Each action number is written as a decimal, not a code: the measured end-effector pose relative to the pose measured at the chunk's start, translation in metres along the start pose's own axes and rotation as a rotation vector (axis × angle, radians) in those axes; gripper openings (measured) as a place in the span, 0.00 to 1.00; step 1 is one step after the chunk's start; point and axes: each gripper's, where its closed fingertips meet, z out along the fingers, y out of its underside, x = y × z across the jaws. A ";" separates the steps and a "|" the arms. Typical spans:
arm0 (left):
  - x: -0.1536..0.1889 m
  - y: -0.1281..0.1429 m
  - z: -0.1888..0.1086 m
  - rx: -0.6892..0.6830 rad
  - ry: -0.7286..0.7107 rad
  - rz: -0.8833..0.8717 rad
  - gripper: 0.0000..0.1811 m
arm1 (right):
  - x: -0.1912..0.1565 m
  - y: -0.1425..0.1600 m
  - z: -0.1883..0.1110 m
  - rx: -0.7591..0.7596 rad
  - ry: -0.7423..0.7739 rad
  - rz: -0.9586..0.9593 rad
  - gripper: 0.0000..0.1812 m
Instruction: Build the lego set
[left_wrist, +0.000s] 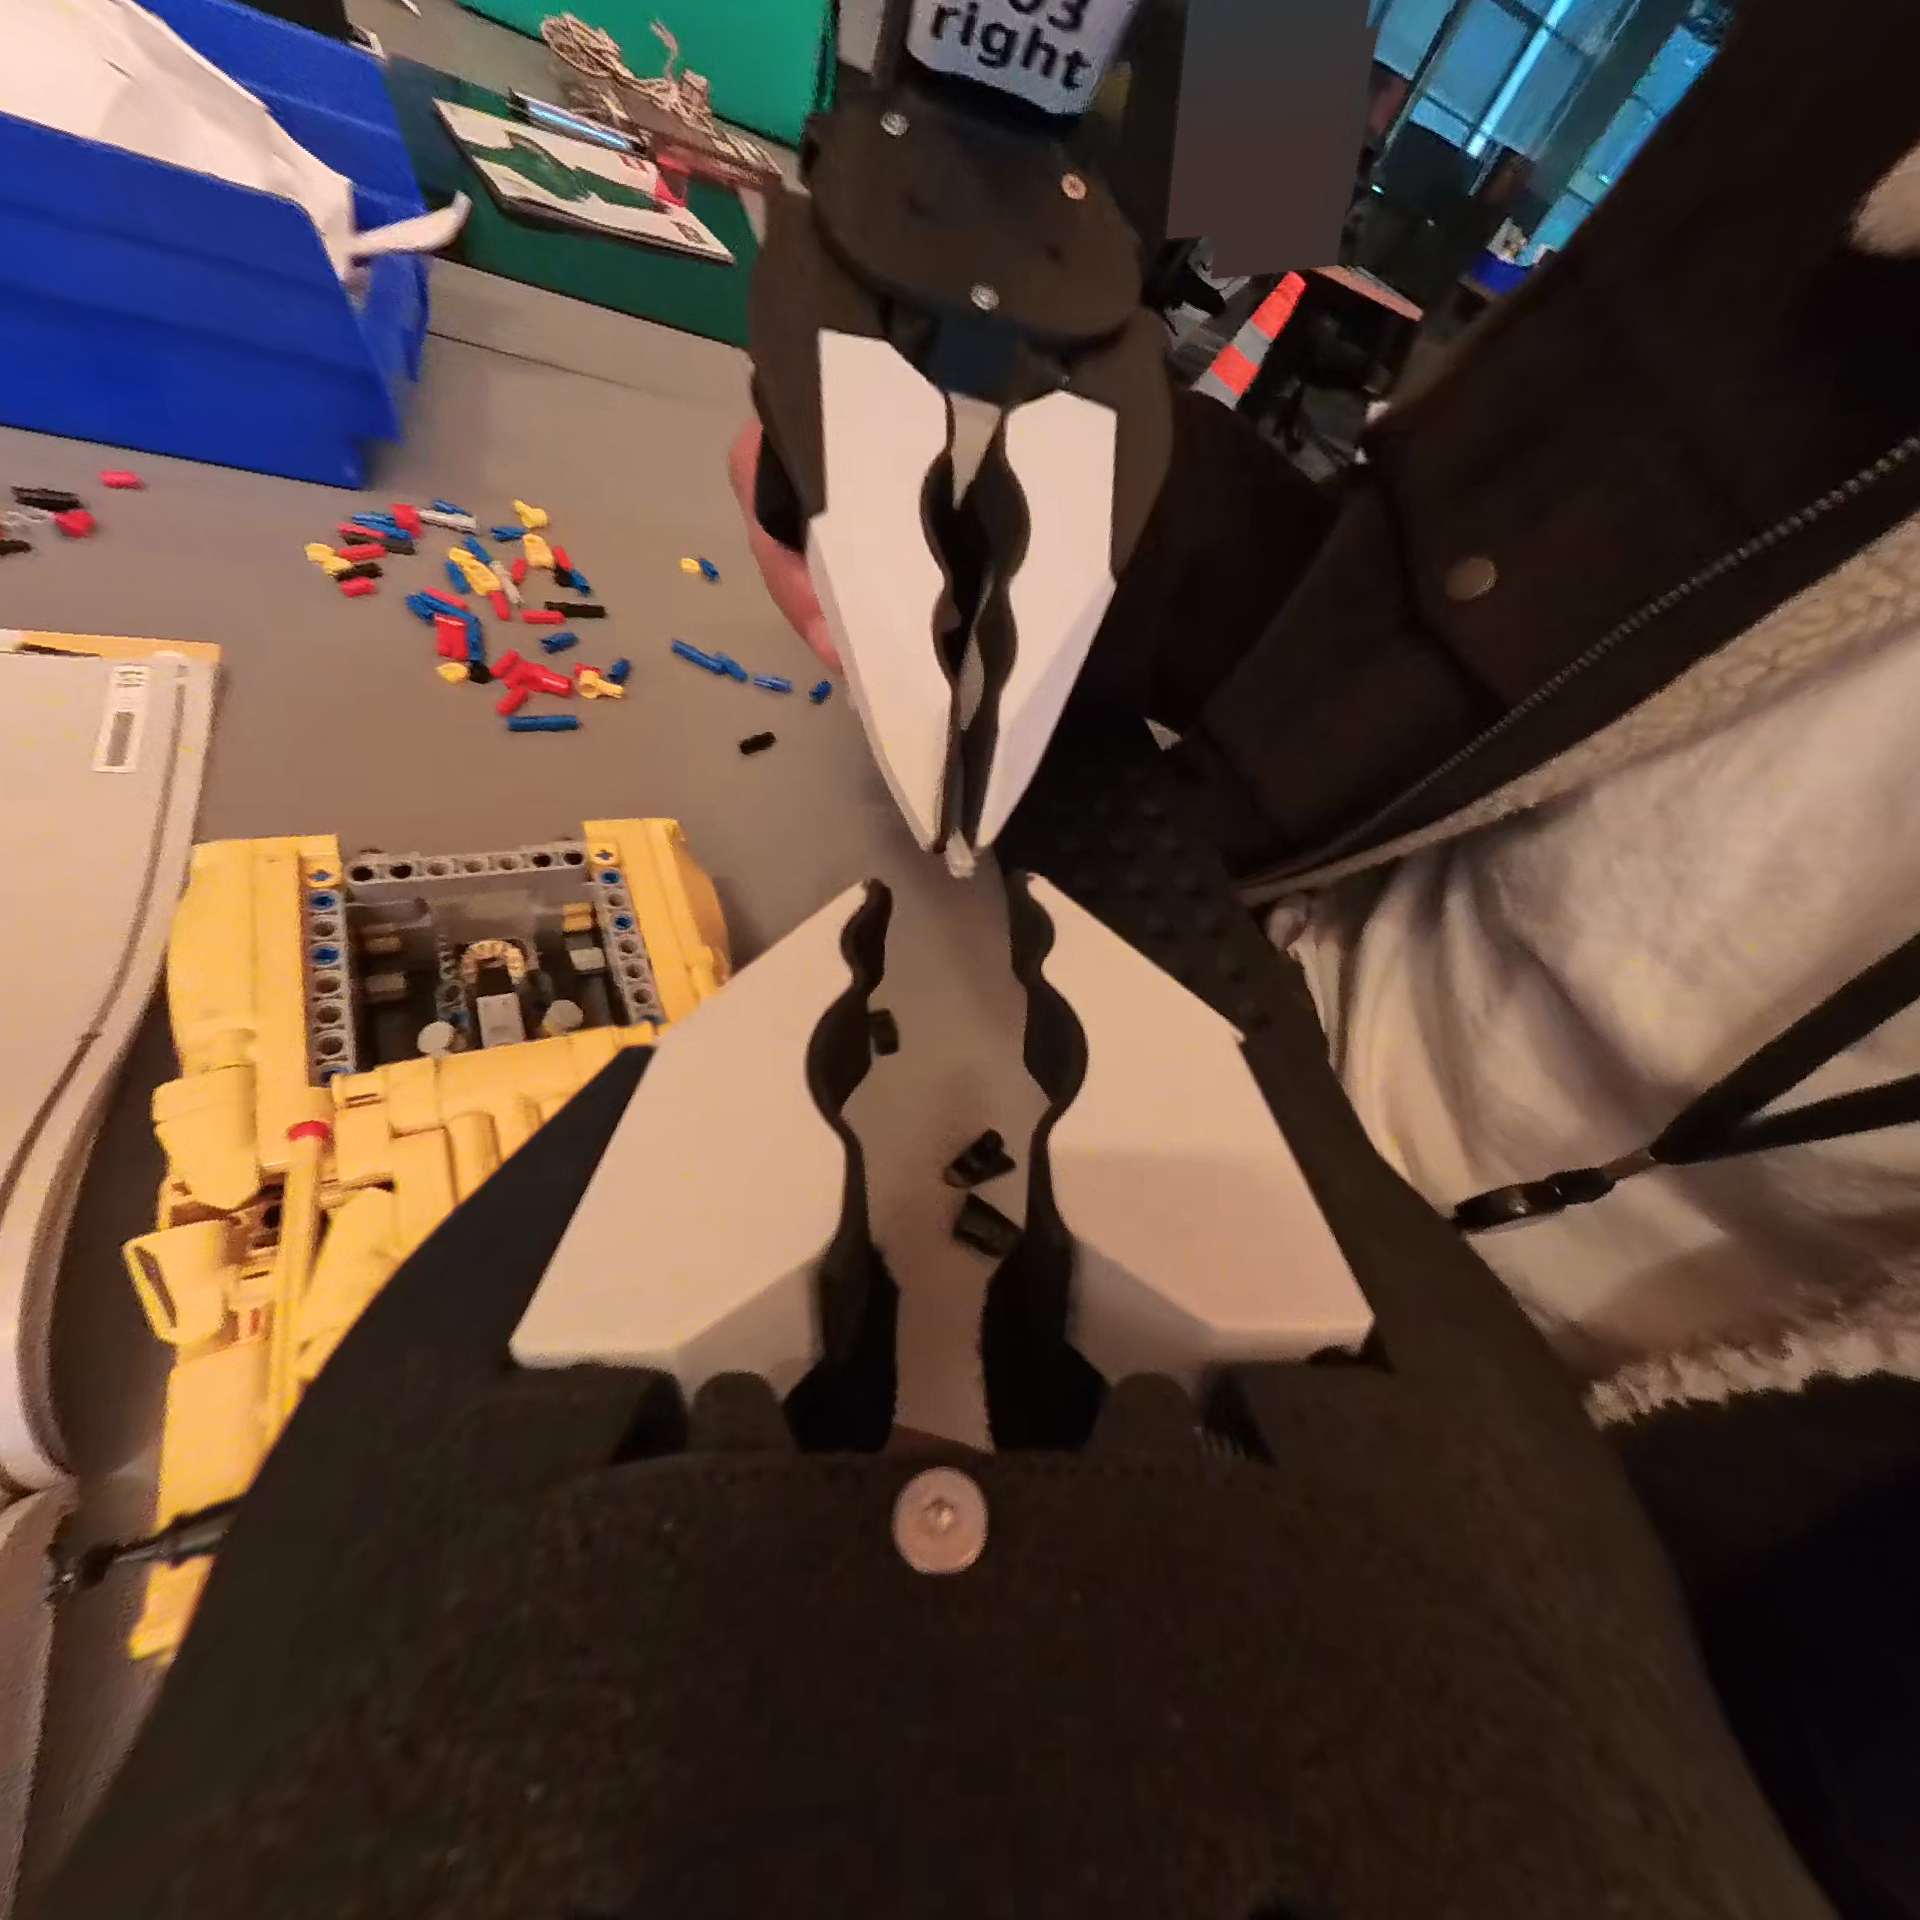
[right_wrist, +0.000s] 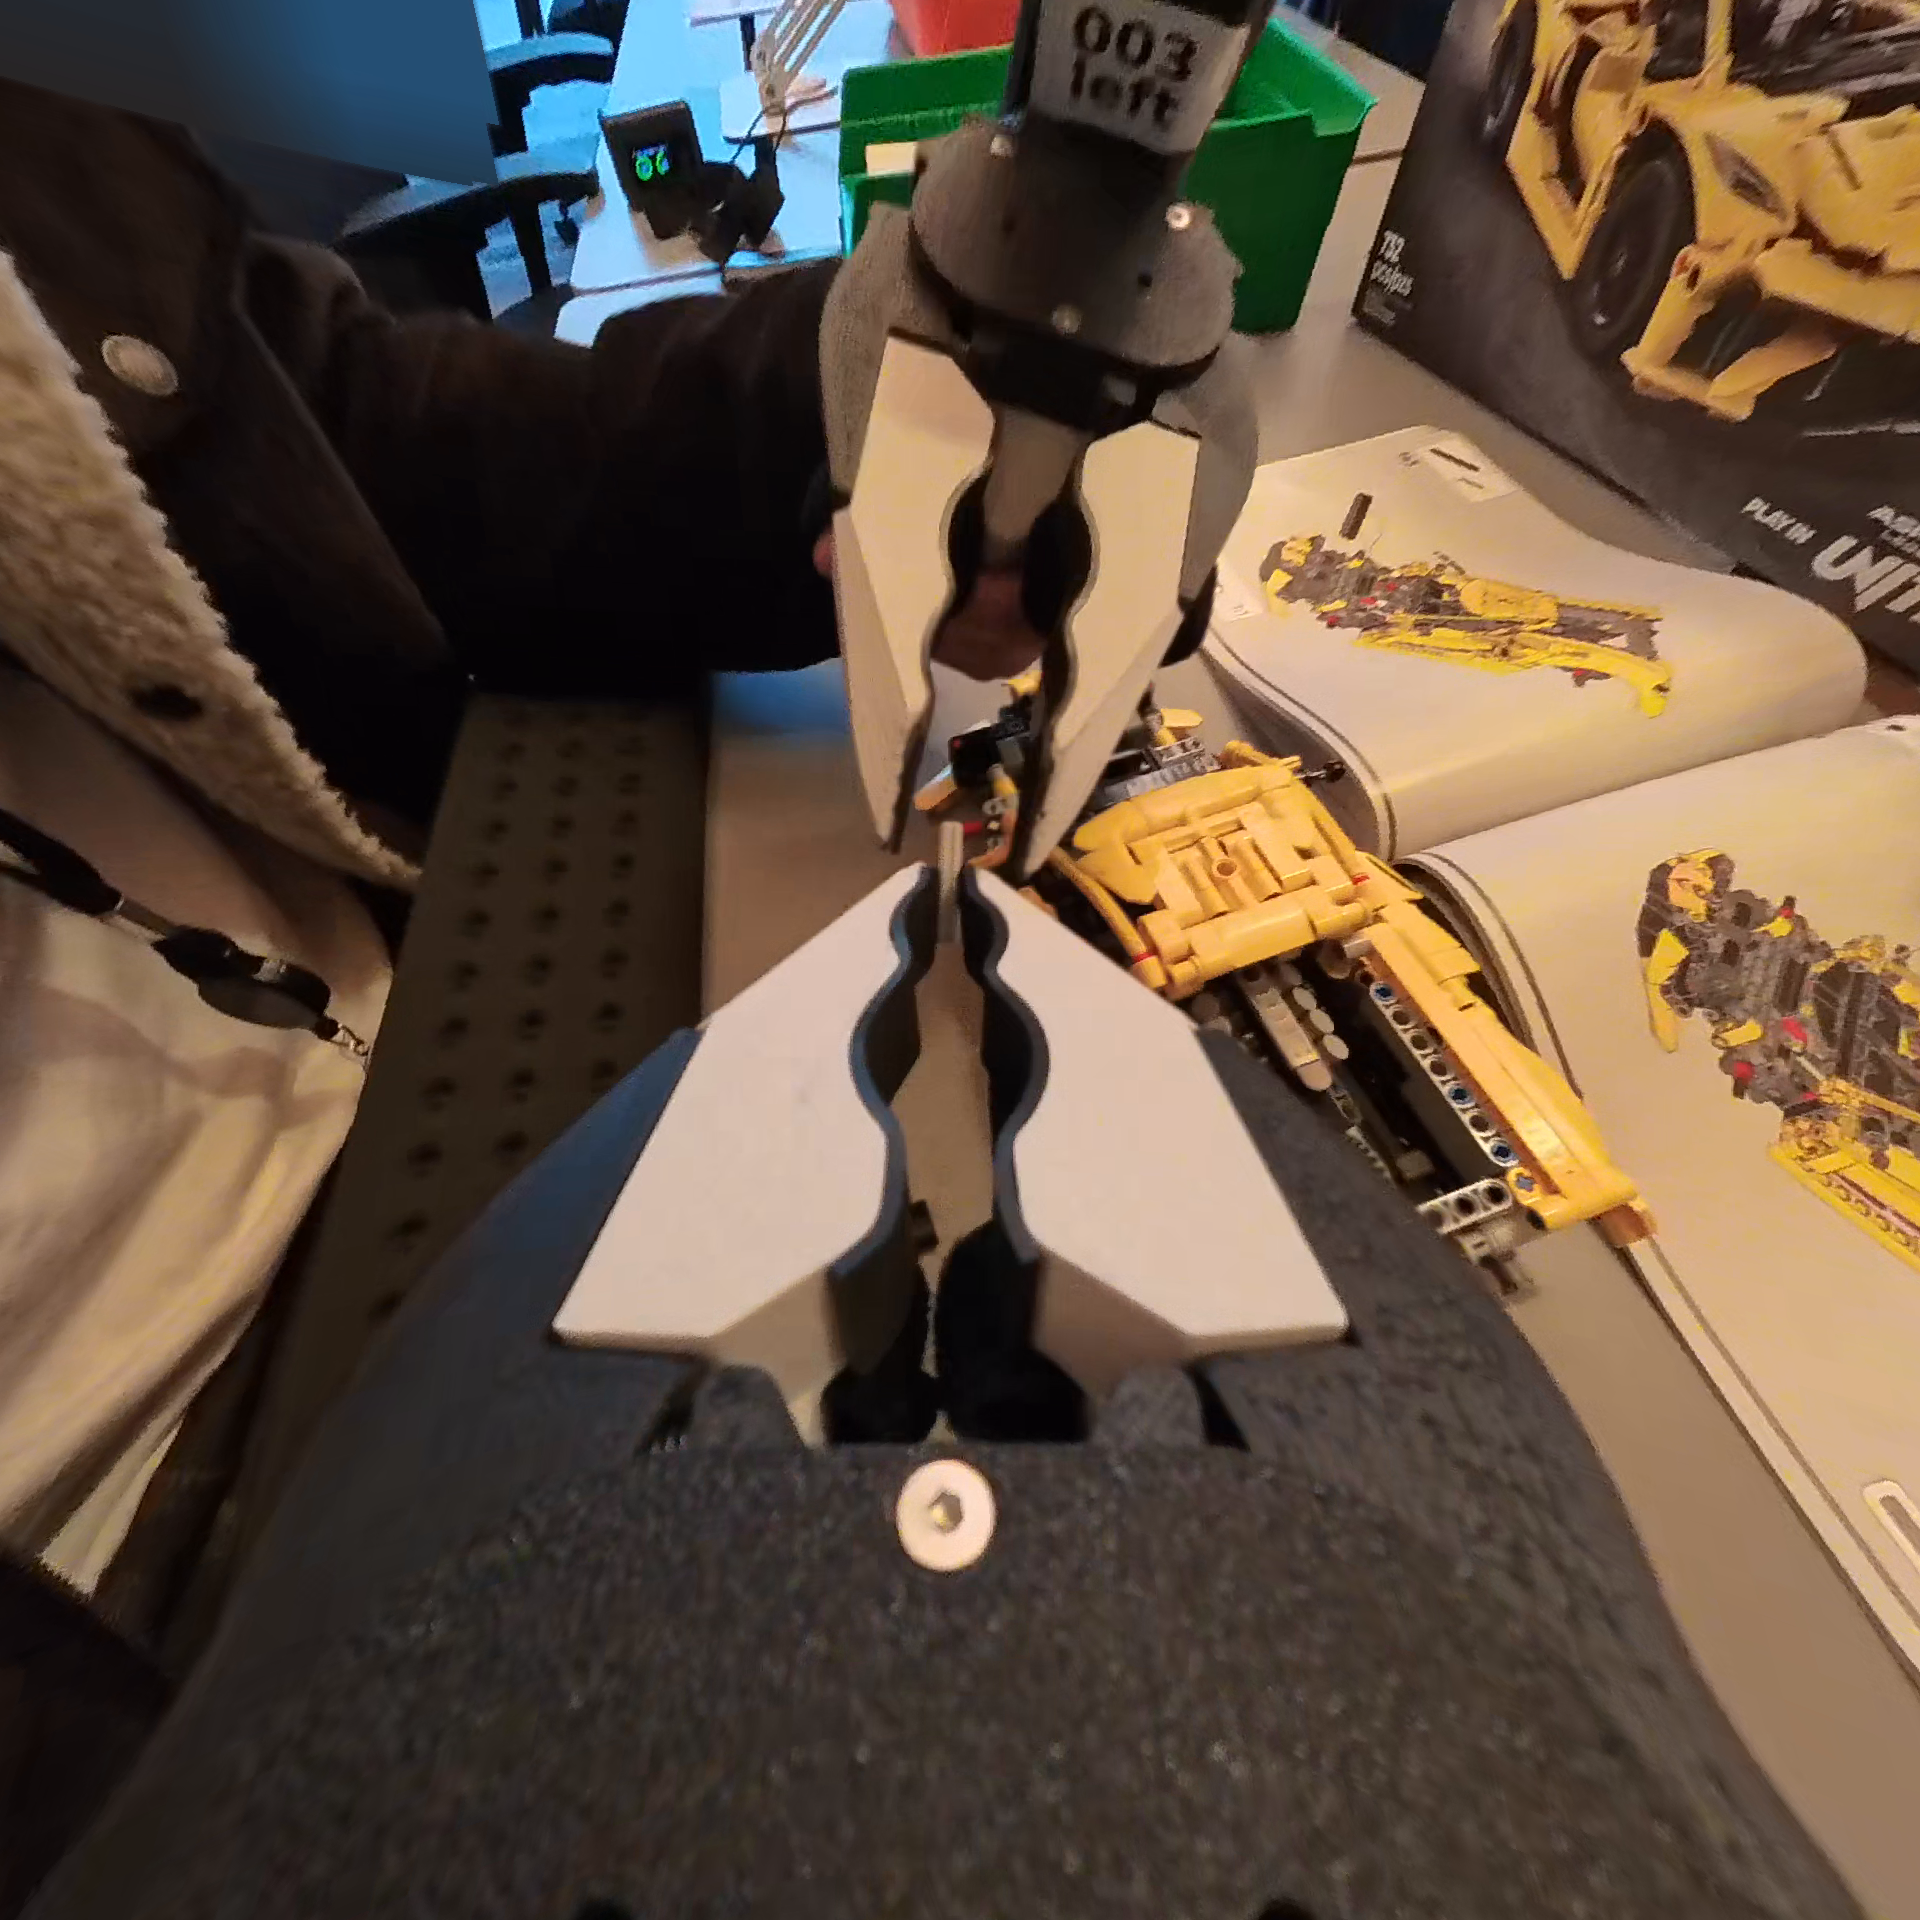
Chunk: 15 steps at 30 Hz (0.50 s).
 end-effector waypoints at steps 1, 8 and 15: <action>-0.002 -0.002 0.000 0.016 -0.012 -0.002 0.12 | 0.002 -0.001 0.000 0.001 0.012 0.000 0.02; -0.009 -0.003 -0.002 0.021 -0.052 -0.001 0.06 | 0.009 0.001 0.004 -0.024 0.075 -0.023 0.02; -0.008 0.000 0.000 0.003 -0.041 -0.003 0.02 | 0.009 0.003 0.006 -0.022 0.073 -0.019 0.02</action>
